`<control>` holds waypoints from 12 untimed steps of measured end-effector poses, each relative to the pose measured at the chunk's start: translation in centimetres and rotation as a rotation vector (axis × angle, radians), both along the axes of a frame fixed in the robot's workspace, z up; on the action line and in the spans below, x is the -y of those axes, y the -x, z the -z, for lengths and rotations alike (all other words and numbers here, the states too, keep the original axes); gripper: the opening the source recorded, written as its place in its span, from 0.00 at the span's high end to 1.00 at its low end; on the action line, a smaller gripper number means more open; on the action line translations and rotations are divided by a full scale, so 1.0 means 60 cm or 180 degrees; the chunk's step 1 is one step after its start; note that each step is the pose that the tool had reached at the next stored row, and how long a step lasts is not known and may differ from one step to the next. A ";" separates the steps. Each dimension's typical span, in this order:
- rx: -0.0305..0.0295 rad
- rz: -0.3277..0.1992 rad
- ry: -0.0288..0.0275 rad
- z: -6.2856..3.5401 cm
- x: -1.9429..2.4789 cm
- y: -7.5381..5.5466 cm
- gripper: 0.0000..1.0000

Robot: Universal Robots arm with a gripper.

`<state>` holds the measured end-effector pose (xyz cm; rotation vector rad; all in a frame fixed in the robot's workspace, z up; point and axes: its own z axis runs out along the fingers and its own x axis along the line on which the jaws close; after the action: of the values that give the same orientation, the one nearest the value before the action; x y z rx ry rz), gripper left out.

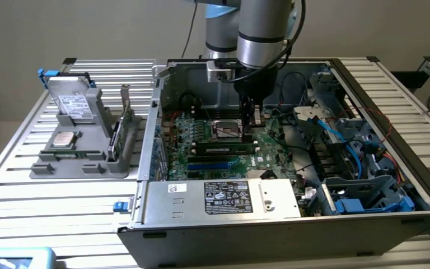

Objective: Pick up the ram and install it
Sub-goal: 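Press down the ram until it locks into place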

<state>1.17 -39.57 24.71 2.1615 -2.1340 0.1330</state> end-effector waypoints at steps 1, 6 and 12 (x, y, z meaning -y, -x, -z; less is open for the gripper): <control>0.0000 0.0003 -0.0002 0.001 -0.0001 0.000 0.89; 0.0000 0.0034 -0.0007 0.008 -0.0001 0.000 0.89; 0.0001 0.0116 -0.0037 0.016 -0.0012 0.000 0.89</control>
<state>1.17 -39.49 23.74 2.1275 -2.1785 0.1184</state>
